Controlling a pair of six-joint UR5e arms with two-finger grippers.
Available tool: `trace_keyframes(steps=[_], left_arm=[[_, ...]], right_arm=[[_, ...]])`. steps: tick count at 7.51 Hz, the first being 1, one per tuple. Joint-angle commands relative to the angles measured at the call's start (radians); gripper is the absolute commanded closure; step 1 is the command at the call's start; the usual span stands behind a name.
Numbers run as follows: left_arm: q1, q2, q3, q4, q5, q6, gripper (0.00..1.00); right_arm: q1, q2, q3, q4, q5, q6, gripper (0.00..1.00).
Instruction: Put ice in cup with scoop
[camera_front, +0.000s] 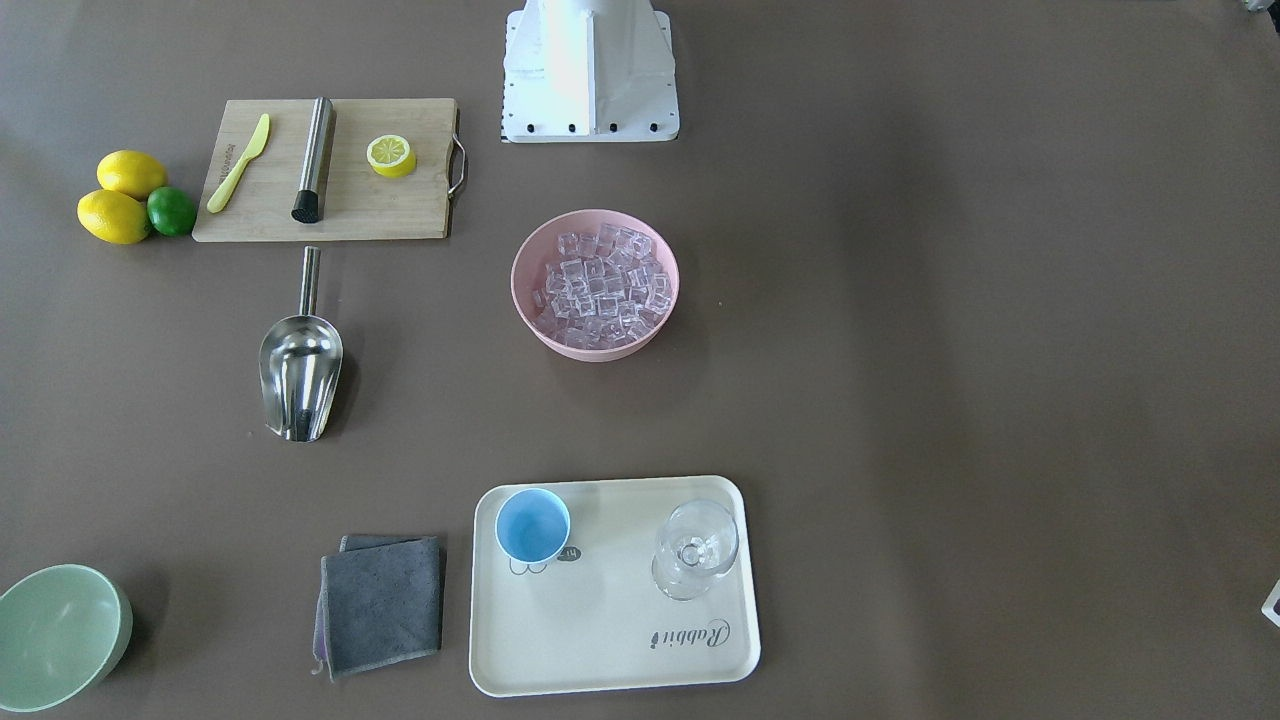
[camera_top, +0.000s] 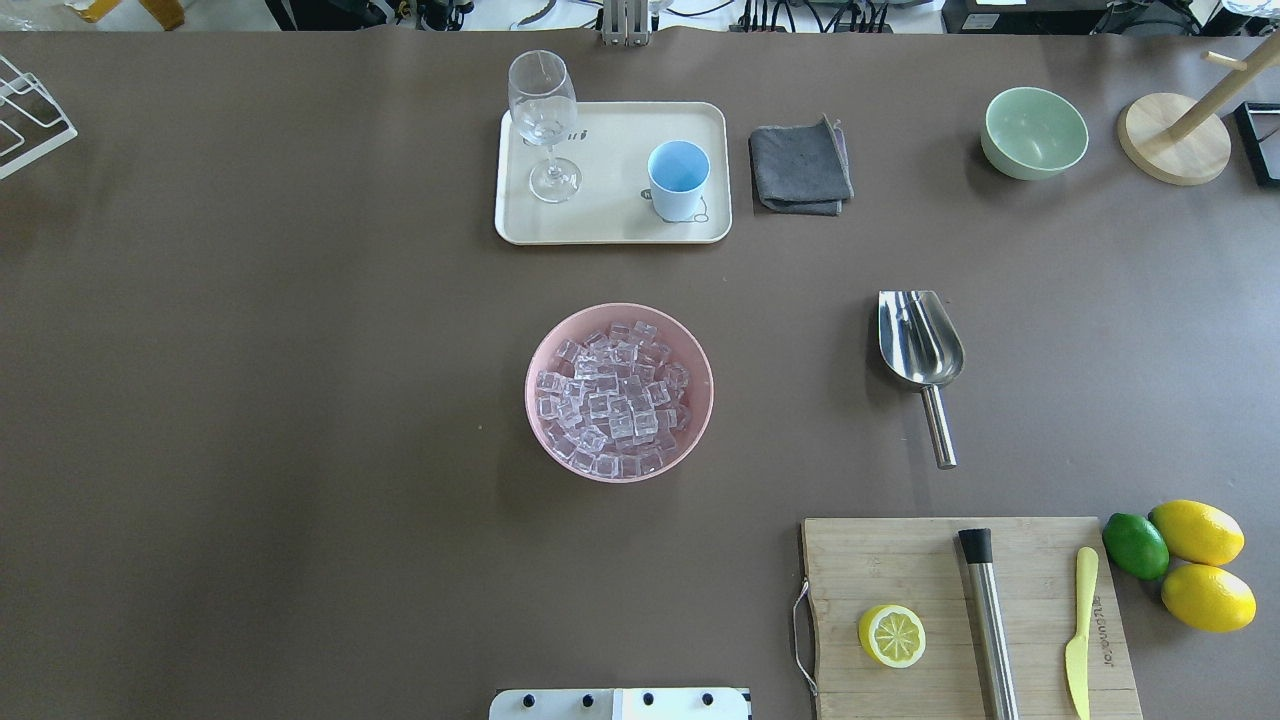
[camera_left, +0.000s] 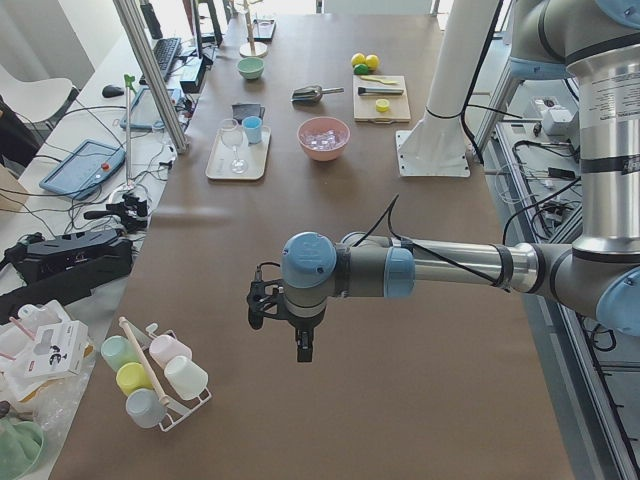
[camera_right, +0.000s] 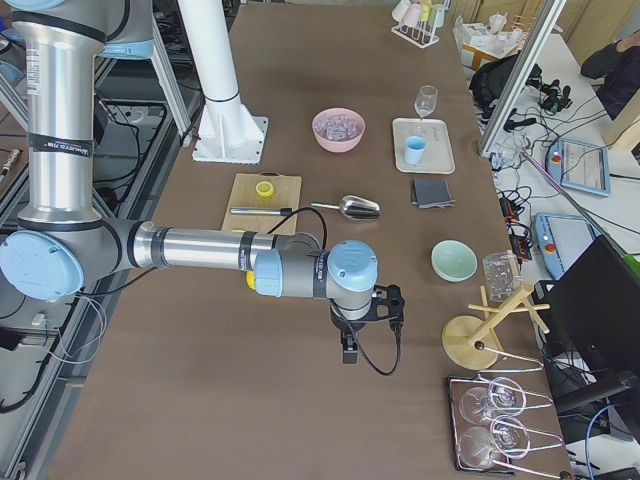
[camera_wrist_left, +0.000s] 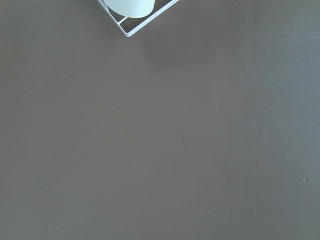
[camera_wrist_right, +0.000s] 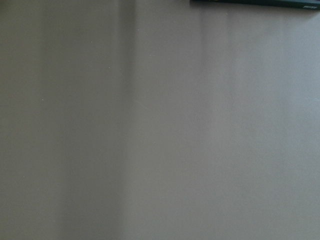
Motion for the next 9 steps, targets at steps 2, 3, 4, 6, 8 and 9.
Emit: trace_keyframes(steps=[2,3,4,6,8,9], left_arm=[[0.000,0.002,0.000,0.002,-0.002,-0.002,0.02],[0.000,0.002,0.001,0.002,-0.002,-0.003,0.02],[0.001,0.000,-0.008,0.000,-0.005,-0.005,0.02],[0.003,-0.003,-0.004,-0.009,-0.085,-0.003,0.02],[0.005,-0.003,-0.017,-0.012,-0.106,0.001,0.02],[0.005,-0.003,-0.031,-0.014,-0.106,0.003,0.02]], right_arm=[[0.000,-0.005,-0.007,0.000,0.001,0.001,0.00],[0.000,-0.007,-0.008,0.000,0.001,-0.001,0.00],[0.000,-0.005,-0.008,0.002,0.000,-0.001,0.00],[0.000,-0.008,-0.007,0.002,-0.003,-0.008,0.00],[0.000,0.004,0.002,0.002,-0.033,-0.008,0.00],[0.000,0.006,-0.004,0.002,-0.040,-0.007,0.00]])
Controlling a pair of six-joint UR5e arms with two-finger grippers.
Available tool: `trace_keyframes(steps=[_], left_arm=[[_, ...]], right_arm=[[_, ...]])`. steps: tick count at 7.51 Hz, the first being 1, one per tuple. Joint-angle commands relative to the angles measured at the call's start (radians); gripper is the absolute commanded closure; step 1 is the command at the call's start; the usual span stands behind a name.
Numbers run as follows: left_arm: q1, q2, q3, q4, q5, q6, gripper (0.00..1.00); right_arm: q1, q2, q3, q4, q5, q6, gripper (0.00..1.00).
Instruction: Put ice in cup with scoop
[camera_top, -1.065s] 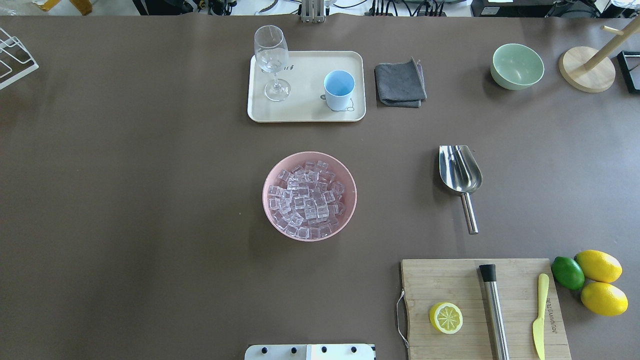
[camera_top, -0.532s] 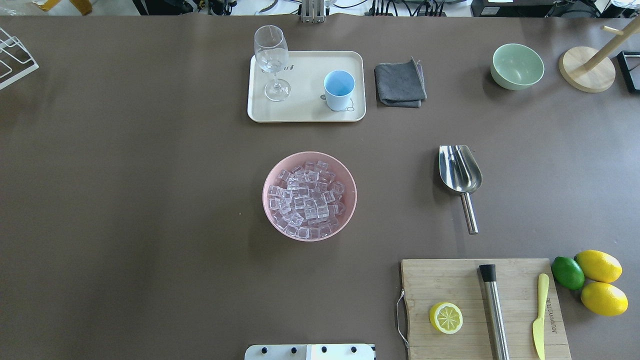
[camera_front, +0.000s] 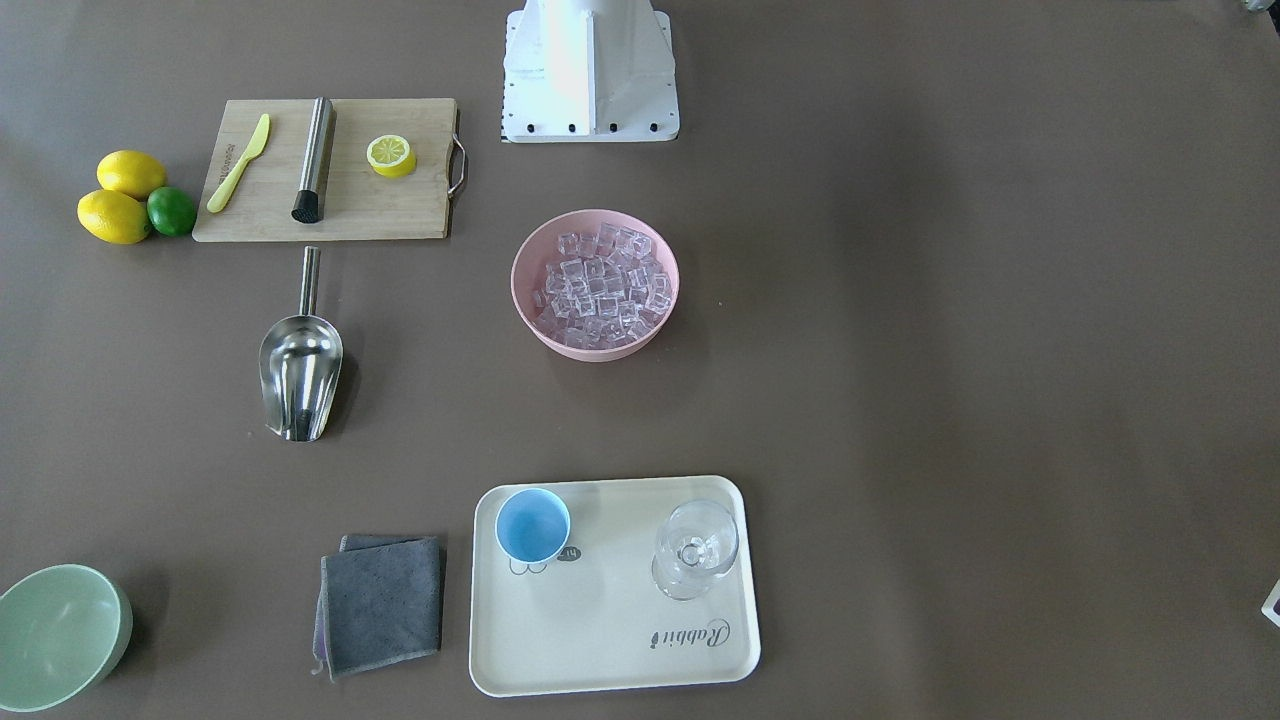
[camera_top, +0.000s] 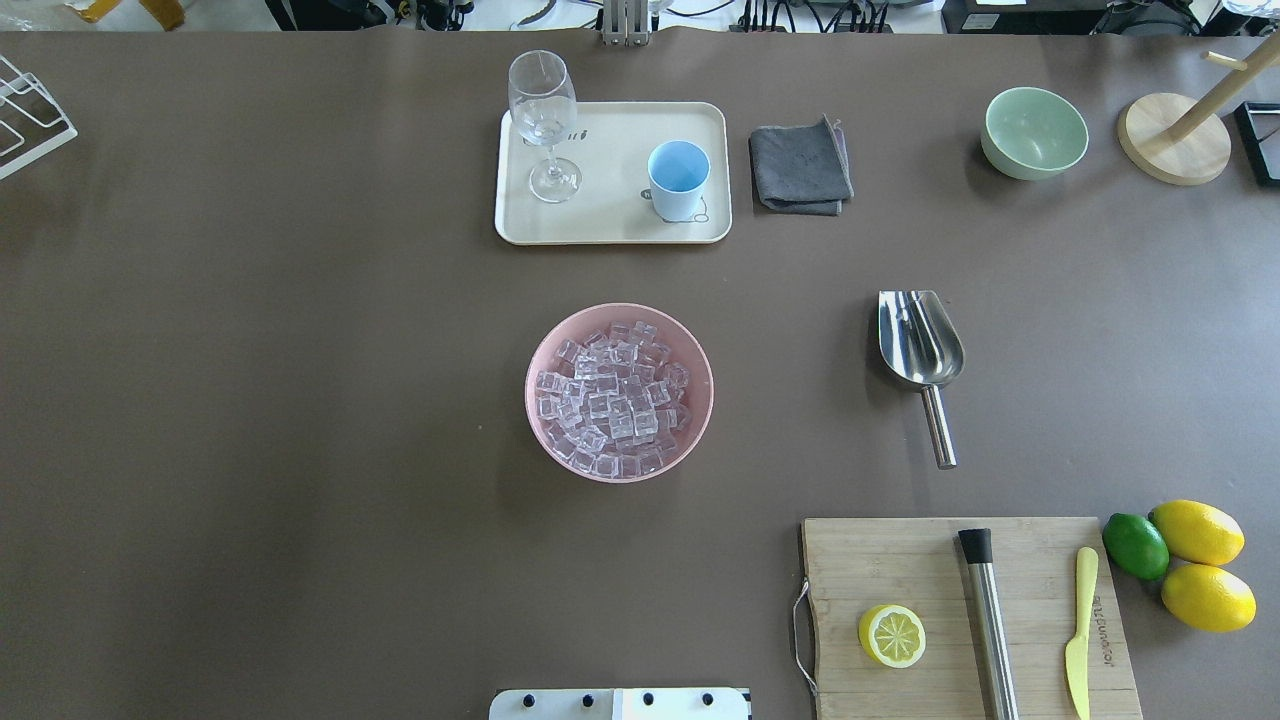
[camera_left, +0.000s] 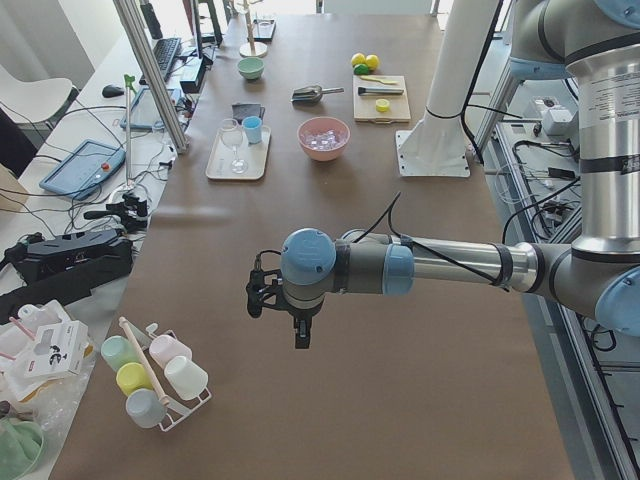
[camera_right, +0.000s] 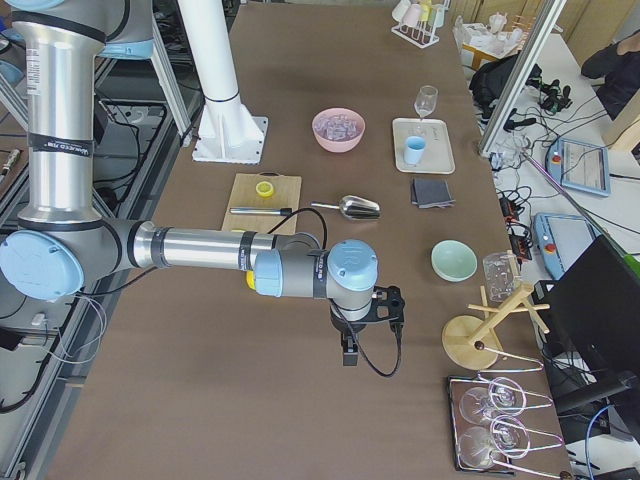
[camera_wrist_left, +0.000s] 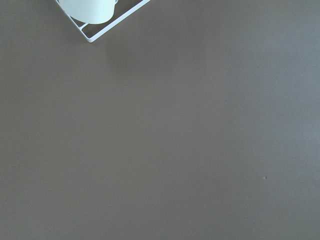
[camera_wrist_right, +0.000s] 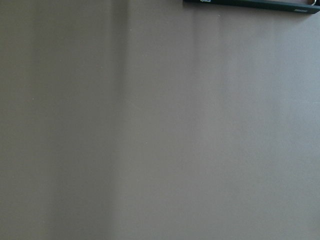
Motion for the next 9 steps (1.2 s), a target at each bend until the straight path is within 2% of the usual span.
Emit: trace_keyframes(steps=[1,3,4,6,8,9], left_arm=[[0.004,0.000,-0.020,-0.010,-0.011,0.004,0.02],[0.025,0.001,-0.015,-0.132,-0.011,0.004,0.02],[0.059,0.001,-0.015,-0.183,-0.052,0.004,0.02],[0.158,0.001,-0.011,-0.419,-0.086,0.002,0.02],[0.291,0.000,-0.003,-0.620,-0.083,-0.004,0.02],[0.359,-0.023,0.003,-0.700,-0.077,-0.004,0.02]], right_arm=[[-0.001,0.010,-0.003,0.000,-0.023,0.001,0.00],[0.000,0.009,0.027,-0.009,0.006,0.042,0.00],[-0.001,0.010,0.032,-0.003,0.009,0.067,0.00],[-0.038,-0.002,0.093,-0.009,0.025,0.121,0.01],[-0.166,0.001,0.193,-0.018,0.019,0.205,0.01],[-0.235,0.005,0.248,-0.018,0.013,0.310,0.01]])
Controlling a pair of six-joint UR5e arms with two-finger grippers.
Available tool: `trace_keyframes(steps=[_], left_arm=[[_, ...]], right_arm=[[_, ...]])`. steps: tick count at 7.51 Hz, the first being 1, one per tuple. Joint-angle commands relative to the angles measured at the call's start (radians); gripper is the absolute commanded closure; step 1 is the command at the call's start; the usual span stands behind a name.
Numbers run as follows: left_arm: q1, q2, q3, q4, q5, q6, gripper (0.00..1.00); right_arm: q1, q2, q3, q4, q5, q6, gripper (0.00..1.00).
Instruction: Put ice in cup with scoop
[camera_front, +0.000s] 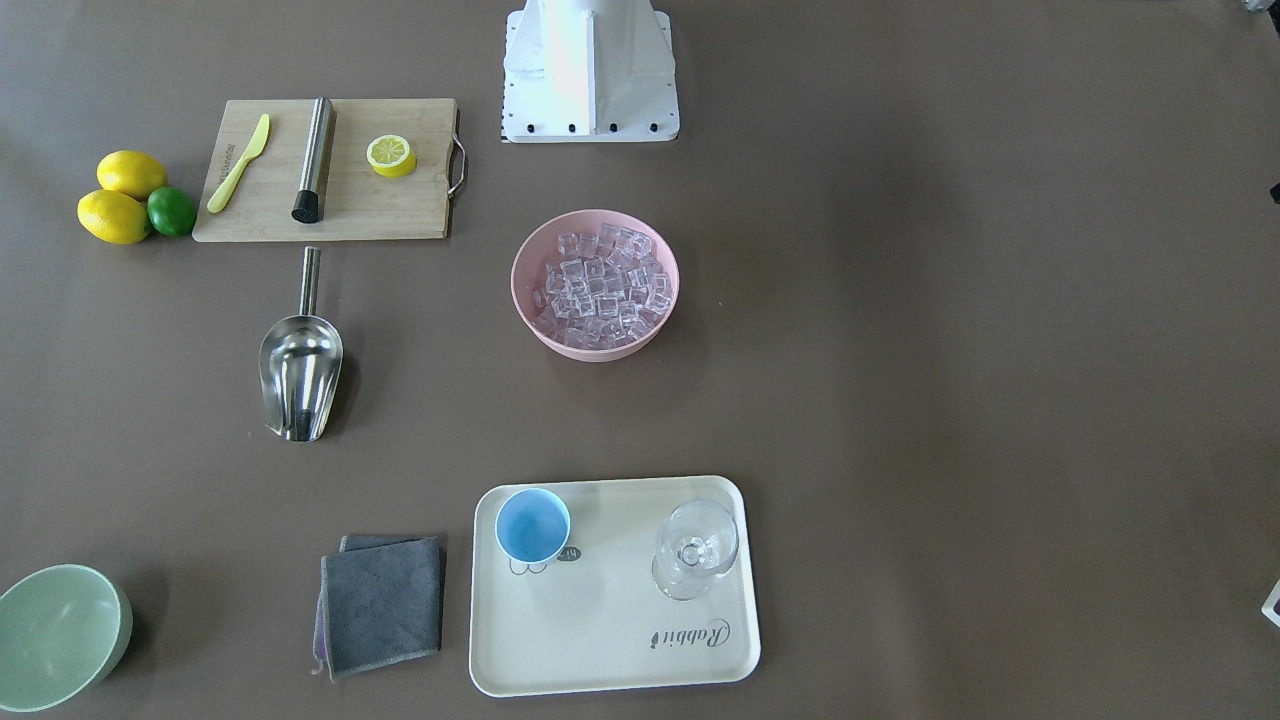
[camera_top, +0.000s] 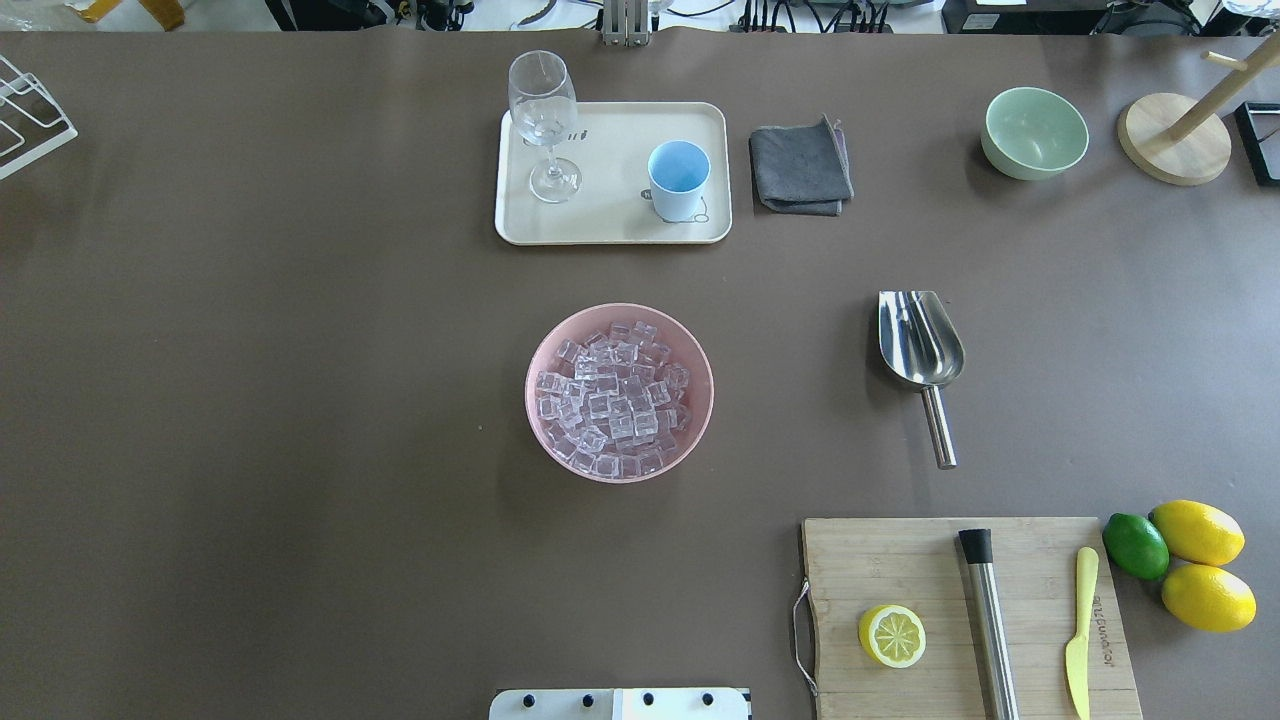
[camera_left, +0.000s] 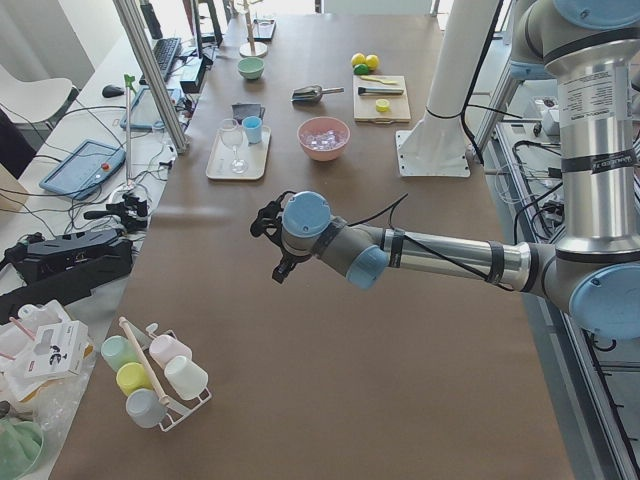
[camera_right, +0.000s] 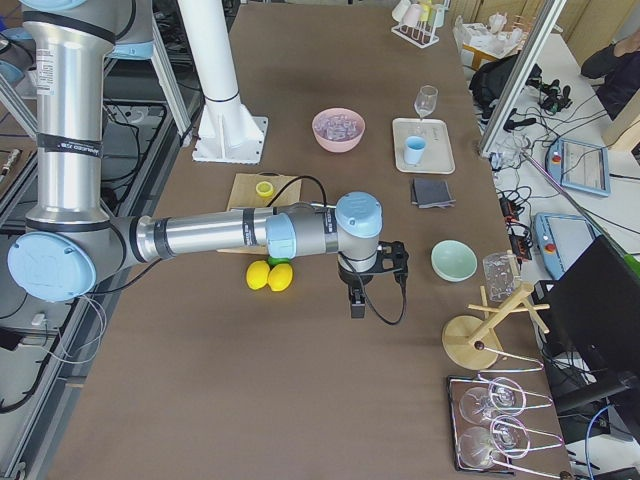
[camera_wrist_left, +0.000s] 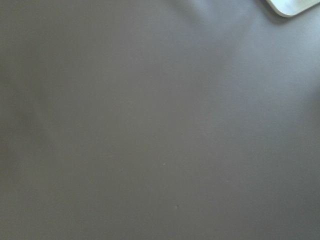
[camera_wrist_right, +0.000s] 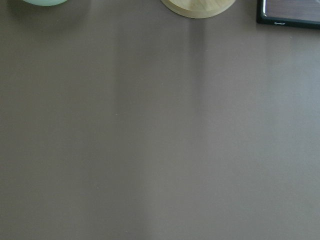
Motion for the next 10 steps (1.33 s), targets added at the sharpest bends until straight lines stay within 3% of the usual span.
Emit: trace_keyframes(steps=[1,4,5,10], left_arm=[[0.152,-0.071,0.025,-0.202,0.008,-0.003,0.02],[0.220,-0.156,0.051,-0.206,0.021,-0.003,0.02],[0.237,-0.164,0.052,-0.209,0.032,-0.005,0.02],[0.333,-0.231,0.062,-0.209,0.095,-0.019,0.02]], right_arm=[[-0.183,0.007,0.149,-0.003,-0.013,0.253,0.01],[-0.382,0.103,0.202,-0.003,-0.013,0.546,0.01],[-0.451,0.154,0.200,-0.004,-0.055,0.629,0.01],[-0.679,0.231,0.191,-0.004,-0.137,0.756,0.00]])
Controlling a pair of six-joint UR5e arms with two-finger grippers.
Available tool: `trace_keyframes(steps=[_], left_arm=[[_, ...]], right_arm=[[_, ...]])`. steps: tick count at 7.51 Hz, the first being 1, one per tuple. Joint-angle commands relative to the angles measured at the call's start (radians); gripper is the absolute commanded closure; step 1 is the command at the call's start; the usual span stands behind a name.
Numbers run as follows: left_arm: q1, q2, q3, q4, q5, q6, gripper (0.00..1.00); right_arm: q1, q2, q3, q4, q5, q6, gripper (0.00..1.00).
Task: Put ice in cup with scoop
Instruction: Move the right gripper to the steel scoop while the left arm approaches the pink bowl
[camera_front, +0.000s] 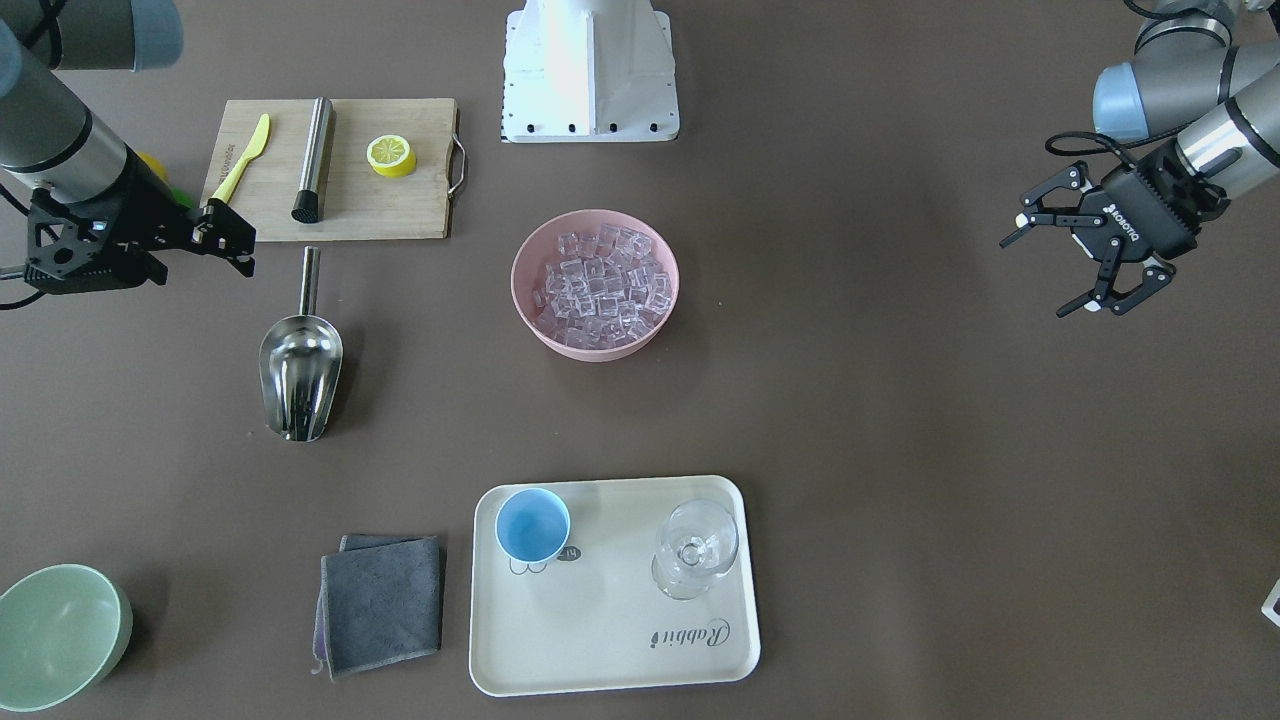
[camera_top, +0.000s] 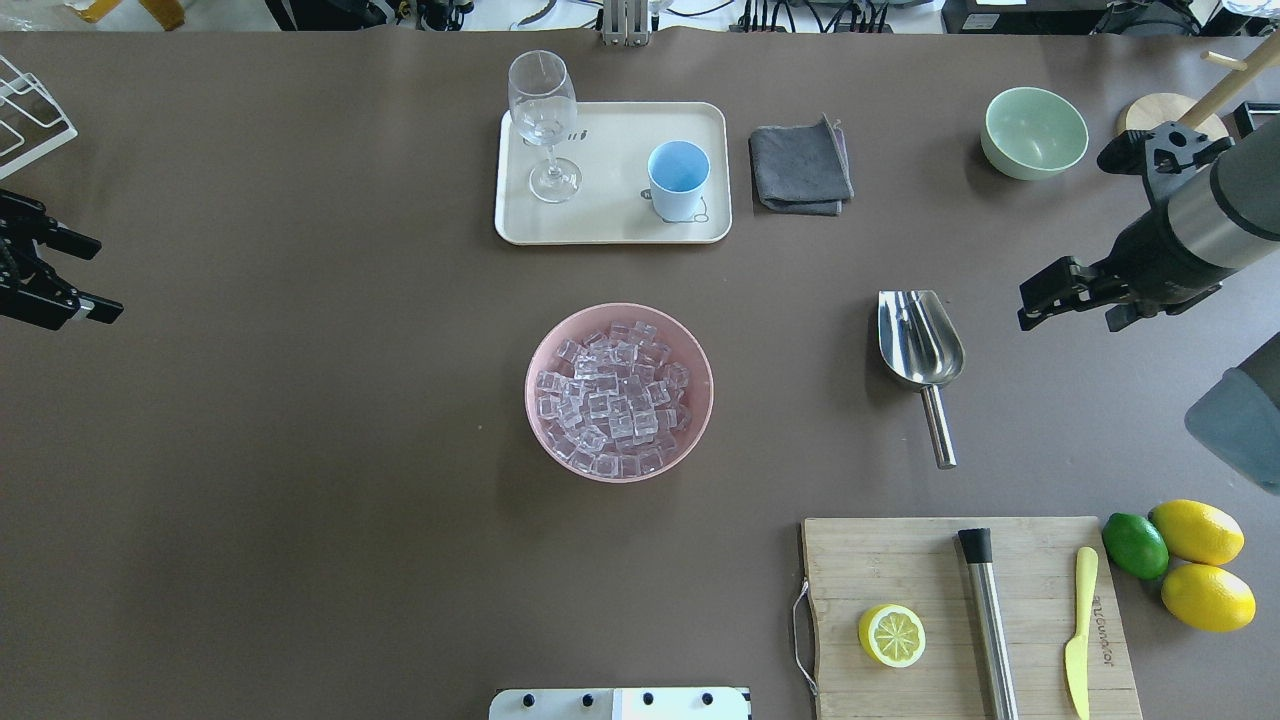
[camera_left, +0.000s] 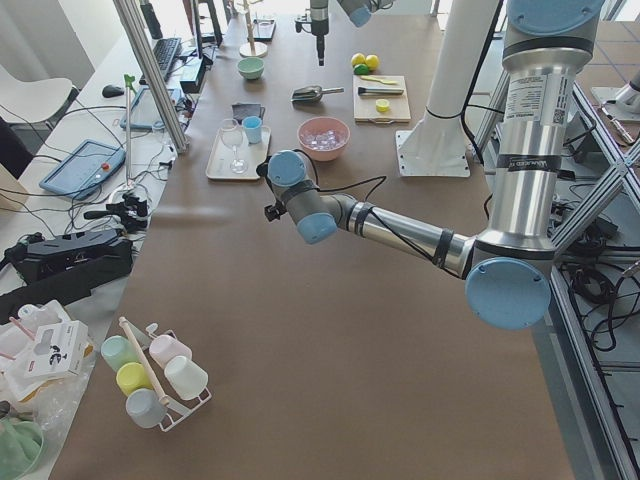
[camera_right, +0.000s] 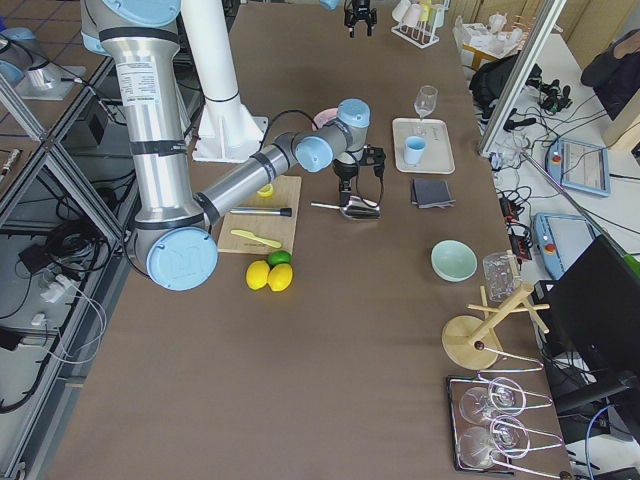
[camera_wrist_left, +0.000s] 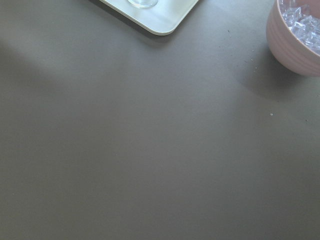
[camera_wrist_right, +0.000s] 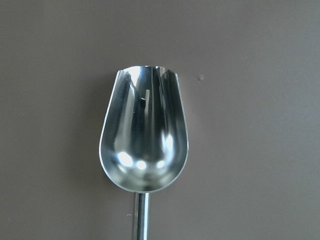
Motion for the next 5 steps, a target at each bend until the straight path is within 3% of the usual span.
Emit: trace_keyframes(steps=[1,5], left_arm=[[0.033,-0.019,0.002,-0.003,0.038,-0.001,0.02],[0.052,-0.074,0.050,-0.003,0.046,0.000,0.02]], right_arm=[[-0.119,0.013,-0.020,0.003,-0.029,0.049,0.00],[-0.193,0.045,-0.075,0.009,-0.066,0.109,0.02]])
